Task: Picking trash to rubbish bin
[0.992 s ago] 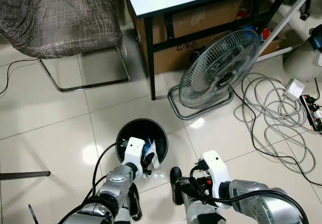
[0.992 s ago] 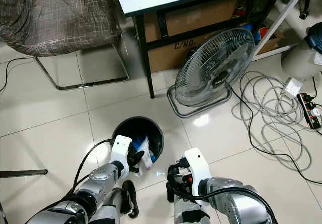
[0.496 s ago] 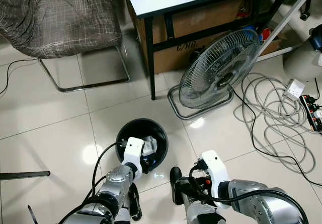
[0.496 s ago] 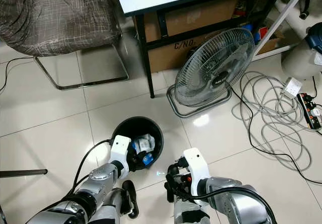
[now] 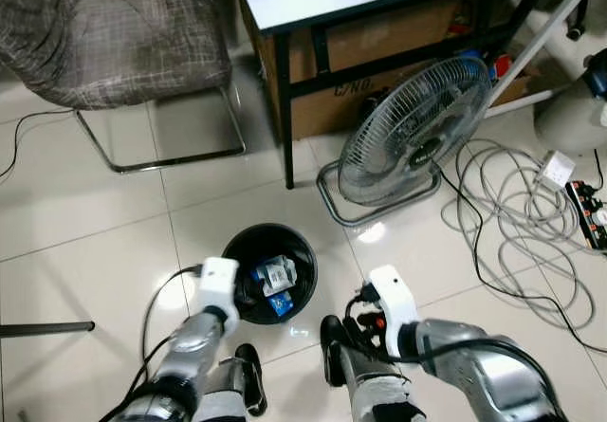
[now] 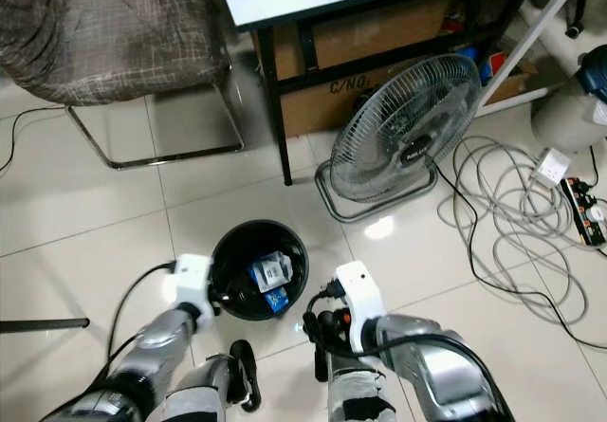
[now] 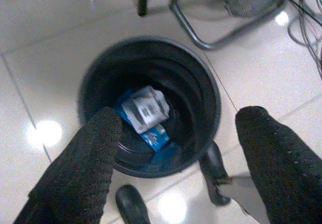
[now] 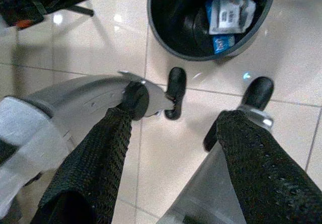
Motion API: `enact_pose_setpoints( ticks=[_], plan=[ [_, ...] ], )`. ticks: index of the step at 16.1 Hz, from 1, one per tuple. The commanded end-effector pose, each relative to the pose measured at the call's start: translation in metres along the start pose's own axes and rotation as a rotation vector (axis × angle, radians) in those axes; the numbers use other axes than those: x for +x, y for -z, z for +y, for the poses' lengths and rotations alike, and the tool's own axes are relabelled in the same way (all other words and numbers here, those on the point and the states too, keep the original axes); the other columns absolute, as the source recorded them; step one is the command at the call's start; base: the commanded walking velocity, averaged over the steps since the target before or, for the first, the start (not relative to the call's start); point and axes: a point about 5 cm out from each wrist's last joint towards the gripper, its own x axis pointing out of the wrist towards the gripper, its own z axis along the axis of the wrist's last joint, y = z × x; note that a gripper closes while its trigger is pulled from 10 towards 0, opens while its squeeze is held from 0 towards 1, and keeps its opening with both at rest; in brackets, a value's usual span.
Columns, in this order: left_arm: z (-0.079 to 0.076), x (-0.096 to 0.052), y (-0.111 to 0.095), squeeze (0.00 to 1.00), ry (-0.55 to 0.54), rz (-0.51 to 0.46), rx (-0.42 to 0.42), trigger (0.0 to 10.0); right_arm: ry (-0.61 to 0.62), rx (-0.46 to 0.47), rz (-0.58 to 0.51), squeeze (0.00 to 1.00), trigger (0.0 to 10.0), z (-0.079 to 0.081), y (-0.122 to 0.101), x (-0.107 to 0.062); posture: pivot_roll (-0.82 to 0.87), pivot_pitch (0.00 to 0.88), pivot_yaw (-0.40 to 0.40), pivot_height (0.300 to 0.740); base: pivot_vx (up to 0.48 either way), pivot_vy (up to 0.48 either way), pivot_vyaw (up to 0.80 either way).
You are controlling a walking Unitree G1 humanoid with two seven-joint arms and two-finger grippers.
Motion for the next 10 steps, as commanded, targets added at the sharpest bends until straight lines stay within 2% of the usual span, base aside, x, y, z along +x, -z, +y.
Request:
enact_pose_setpoints(
  ticks=[1,4,6,7,8,9,10],
  plan=[
    [0.004,-0.007,0.011,1.0,-0.018,0.01,-0.016,10.0,0.011,-0.001,0.012,0.0,10.0,0.0,0.006,0.006,-0.12,0.291,0.0,0.74,0.0,0.0,0.0],
    [0.015,-0.017,0.008,1.0,-0.063,-0.056,-0.021,10.0,0.031,-0.053,-0.06,0.0,10.0,-0.003,-0.012,0.022,-0.07,0.248,0.007,0.74,0.0,0.0,0.0],
    [0.016,-0.019,0.007,1.0,-0.073,-0.066,0.003,10.0,0.05,-0.075,-0.077,0.0,10.0,-0.007,-0.016,0.026,-0.06,0.229,0.006,0.74,0.0,0.0,0.0],
    [0.017,-0.022,0.008,1.0,-0.092,-0.067,0.029,10.0,0.089,-0.145,-0.096,0.0,10.0,-0.013,-0.02,0.031,-0.05,0.209,0.005,0.74,0.0,0.0,0.0],
    [0.02,-0.024,0.008,0.2,-0.117,-0.063,0.037,10.0,0.119,-0.218,-0.103,0.0,10.0,-0.018,-0.021,0.036,-0.04,0.198,0.006,0.74,0.0,0.0,0.0],
    [0.023,-0.026,0.008,0.0,-0.143,-0.066,0.028,10.0,0.126,-0.229,-0.113,0.0,10.0,-0.02,-0.023,0.038,-0.04,0.191,0.006,0.74,0.0,0.0,0.0],
    [0.028,-0.03,0.004,0.0,-0.187,-0.091,0.015,10.0,0.135,-0.236,-0.156,0.0,10.0,-0.021,-0.031,0.04,-0.03,0.181,0.005,0.74,0.0,0.0,0.0]
  ],
)
